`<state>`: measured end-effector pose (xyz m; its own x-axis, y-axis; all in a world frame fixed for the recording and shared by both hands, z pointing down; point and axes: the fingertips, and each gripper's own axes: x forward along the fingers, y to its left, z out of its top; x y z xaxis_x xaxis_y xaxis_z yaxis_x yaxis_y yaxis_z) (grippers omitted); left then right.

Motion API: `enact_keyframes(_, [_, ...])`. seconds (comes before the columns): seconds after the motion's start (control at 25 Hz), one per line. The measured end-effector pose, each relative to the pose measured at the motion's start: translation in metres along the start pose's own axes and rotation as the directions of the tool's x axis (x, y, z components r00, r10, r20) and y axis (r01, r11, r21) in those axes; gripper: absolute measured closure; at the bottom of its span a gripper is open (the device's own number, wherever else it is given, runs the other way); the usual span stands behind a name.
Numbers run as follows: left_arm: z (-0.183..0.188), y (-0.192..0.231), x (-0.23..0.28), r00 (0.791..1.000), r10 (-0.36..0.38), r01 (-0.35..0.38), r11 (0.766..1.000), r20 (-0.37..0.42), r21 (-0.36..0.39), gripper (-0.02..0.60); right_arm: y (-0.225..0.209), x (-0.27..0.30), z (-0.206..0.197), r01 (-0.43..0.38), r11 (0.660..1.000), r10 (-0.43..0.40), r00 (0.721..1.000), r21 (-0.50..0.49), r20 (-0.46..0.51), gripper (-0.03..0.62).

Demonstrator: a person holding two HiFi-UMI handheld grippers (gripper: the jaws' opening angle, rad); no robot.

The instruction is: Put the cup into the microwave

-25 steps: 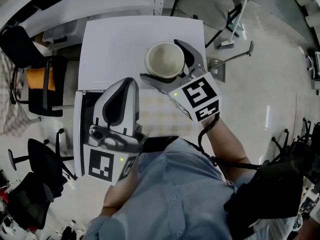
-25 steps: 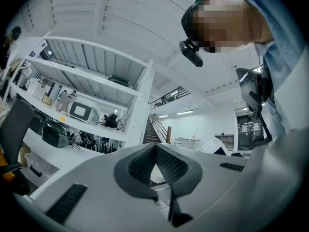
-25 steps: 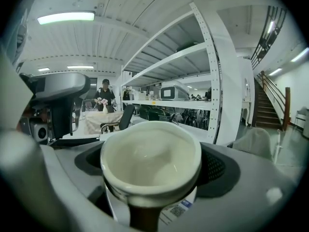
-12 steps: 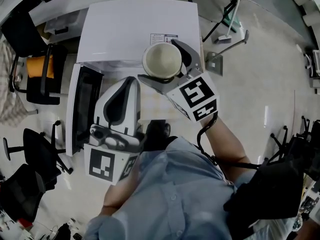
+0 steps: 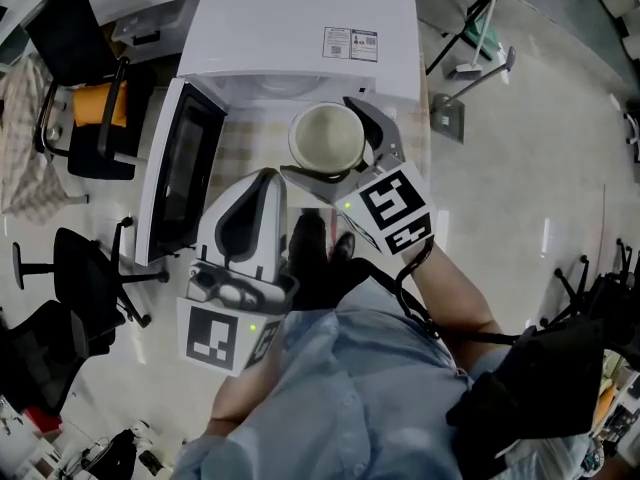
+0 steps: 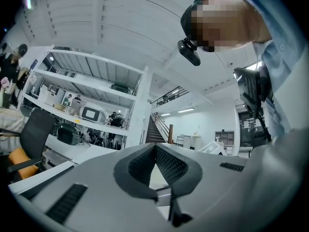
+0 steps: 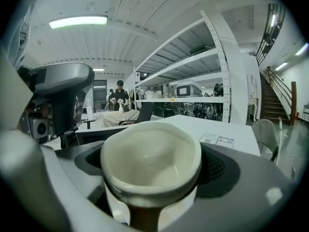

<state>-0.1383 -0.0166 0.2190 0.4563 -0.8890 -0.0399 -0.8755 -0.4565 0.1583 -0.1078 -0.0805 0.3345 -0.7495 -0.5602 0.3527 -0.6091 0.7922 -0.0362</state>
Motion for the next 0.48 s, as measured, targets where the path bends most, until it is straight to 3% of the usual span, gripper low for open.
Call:
enact_keyframes(0.24, [-0.011, 0.015, -0.008, 1.0, -0.008, 0.008, 1.0, -0.002, 0.026, 0.577, 0.014, 0.022, -0.014, -0.009, 1.0, 0.009, 1.0, 0.026, 0.009, 0.062])
enact_keyframes(0.48, [-0.025, 0.045, -0.005, 0.999, -0.042, 0.042, 0.994, -0.011, 0.101, 0.577, 0.008, 0.064, -0.031, 0.011, 0.999, -0.01, 1.0, 0.035, -0.025, 0.062])
